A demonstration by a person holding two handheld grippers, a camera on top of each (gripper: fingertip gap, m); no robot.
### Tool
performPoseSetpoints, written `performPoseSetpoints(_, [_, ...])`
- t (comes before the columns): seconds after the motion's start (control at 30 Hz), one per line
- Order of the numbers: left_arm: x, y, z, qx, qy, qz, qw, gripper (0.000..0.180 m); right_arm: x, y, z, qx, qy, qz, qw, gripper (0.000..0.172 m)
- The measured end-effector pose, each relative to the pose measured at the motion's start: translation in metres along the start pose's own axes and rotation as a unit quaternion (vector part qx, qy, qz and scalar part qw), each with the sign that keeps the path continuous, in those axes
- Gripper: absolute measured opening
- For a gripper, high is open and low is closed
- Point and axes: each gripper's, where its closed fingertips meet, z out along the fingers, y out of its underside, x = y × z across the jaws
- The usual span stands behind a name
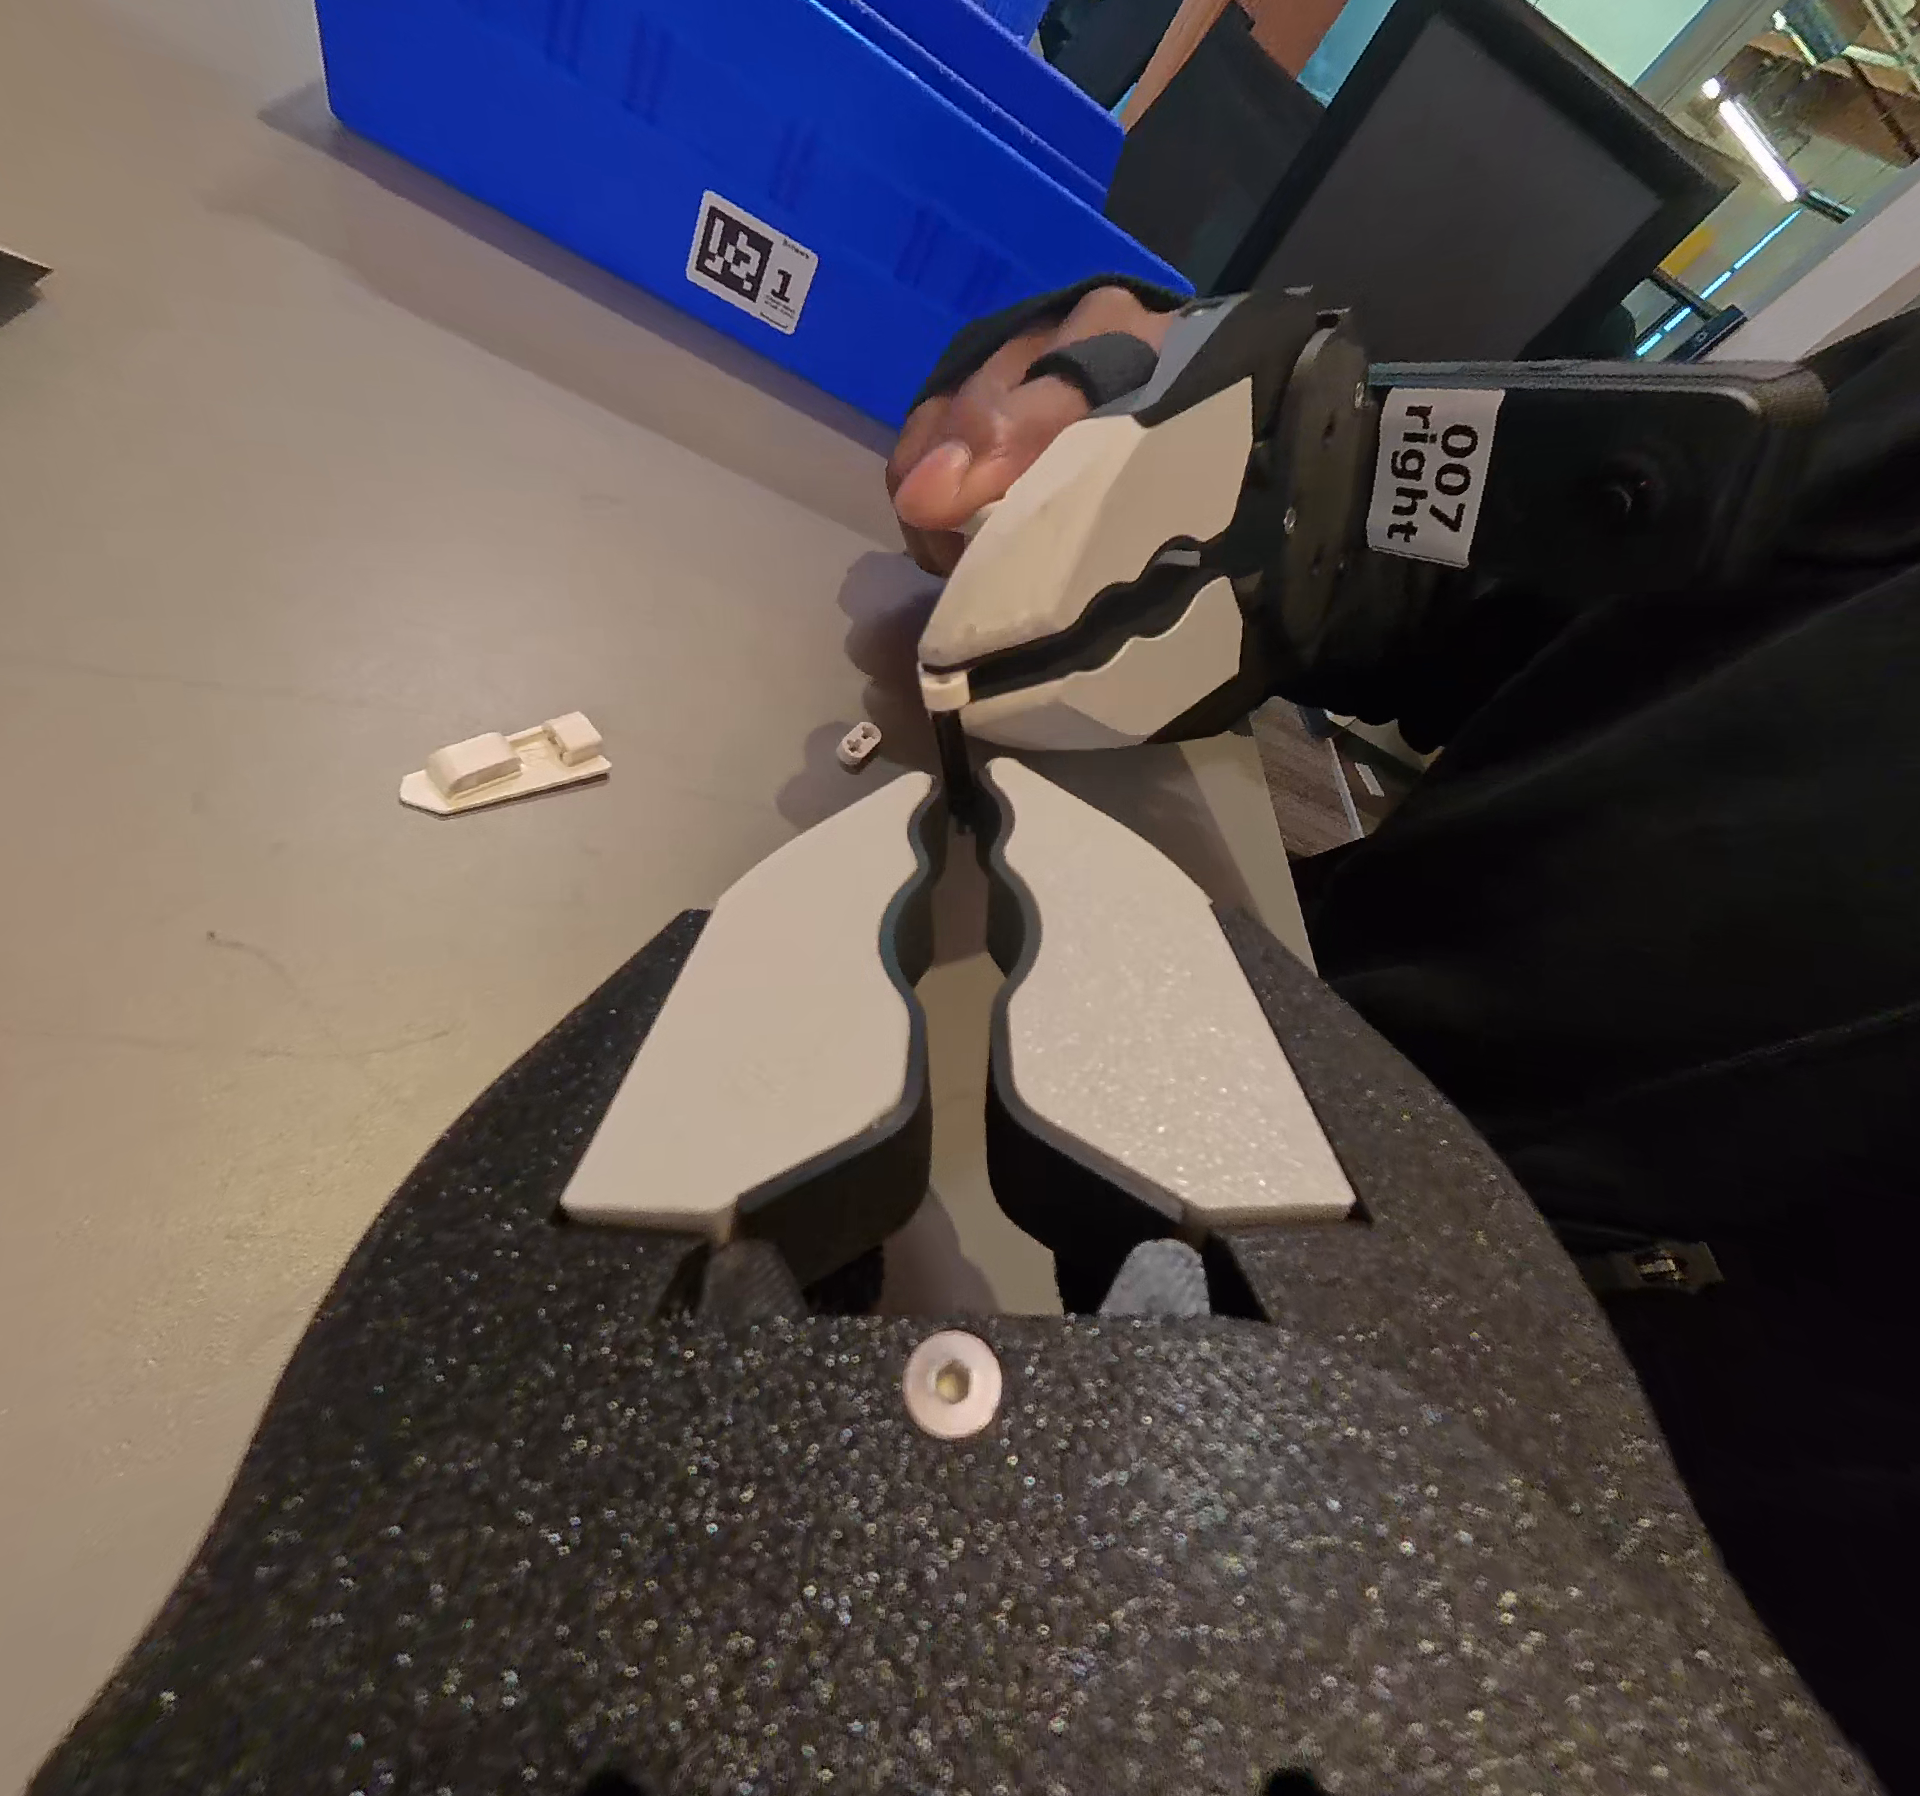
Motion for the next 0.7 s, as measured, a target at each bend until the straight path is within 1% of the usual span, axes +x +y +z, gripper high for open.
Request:
performPoseSetpoints(0.17, [0.004,0.005,0.002,-0.018,0.011,0.007,1.000,0.004,-0.005,-0.003,-0.003,0.012,-0.023,-0.014,1.000,0.004])
performPoseSetpoints(0.33, [0.007,0.013,0.005,-0.048,0.018,0.018,0.999,0.004,-0.015,-0.010,-0.008,0.037,-0.066,-0.018,0.997,0.004])
performPoseSetpoints(0.7, [0.009,0.015,0.003,-0.054,0.027,0.031,0.998,0.004,-0.017,-0.010,-0.009,0.036,-0.060,-0.036,0.997,0.004])
